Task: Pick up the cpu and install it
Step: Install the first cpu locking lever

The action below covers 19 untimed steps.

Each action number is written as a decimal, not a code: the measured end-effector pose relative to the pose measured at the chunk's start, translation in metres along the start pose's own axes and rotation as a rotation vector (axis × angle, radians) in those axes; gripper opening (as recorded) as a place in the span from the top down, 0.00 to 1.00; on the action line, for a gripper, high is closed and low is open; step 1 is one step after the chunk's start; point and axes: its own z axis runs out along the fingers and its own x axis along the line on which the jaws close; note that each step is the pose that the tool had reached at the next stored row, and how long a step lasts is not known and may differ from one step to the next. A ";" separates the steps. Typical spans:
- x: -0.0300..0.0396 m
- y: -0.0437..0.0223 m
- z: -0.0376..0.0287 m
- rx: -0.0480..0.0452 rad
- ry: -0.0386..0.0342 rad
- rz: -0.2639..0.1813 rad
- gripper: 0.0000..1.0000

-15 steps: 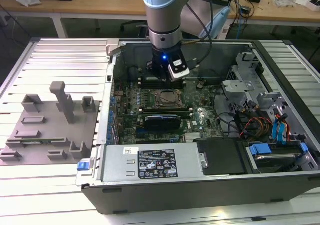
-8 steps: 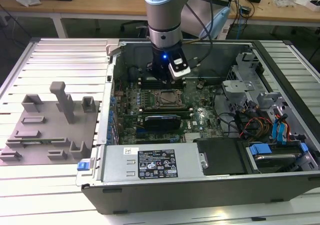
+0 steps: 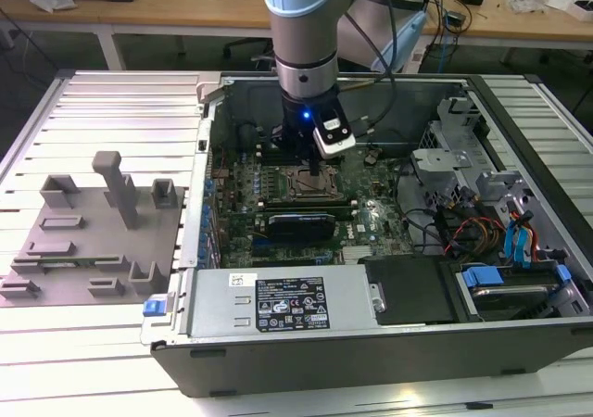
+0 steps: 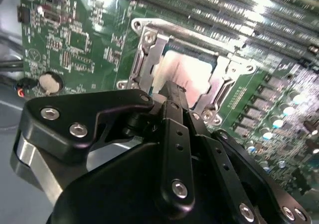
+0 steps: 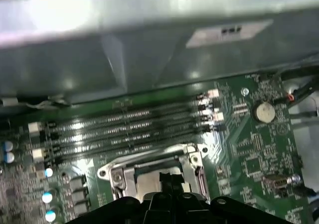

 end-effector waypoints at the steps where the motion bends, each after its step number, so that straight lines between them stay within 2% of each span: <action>1: -0.0005 -0.0032 -0.0001 0.0014 -0.0003 0.000 0.89; 3: -0.0014 -0.0082 -0.0005 0.0035 -0.0006 -0.001 0.89; 7: -0.0018 -0.0104 -0.0006 0.0061 -0.0011 -0.001 0.89; 11: -0.0032 -0.0097 -0.0103 0.0071 -0.0014 -0.001 0.89; 13: -0.0038 -0.0093 -0.0144 0.0145 -0.0027 -0.002 0.89; 16: -0.0044 -0.0092 -0.0151 0.0339 -0.0014 -0.004 0.89; 18: -0.0057 -0.0091 -0.0148 0.0383 0.0087 -0.004 0.89; 19: -0.0059 -0.0091 -0.0147 0.0378 0.0105 -0.005 0.89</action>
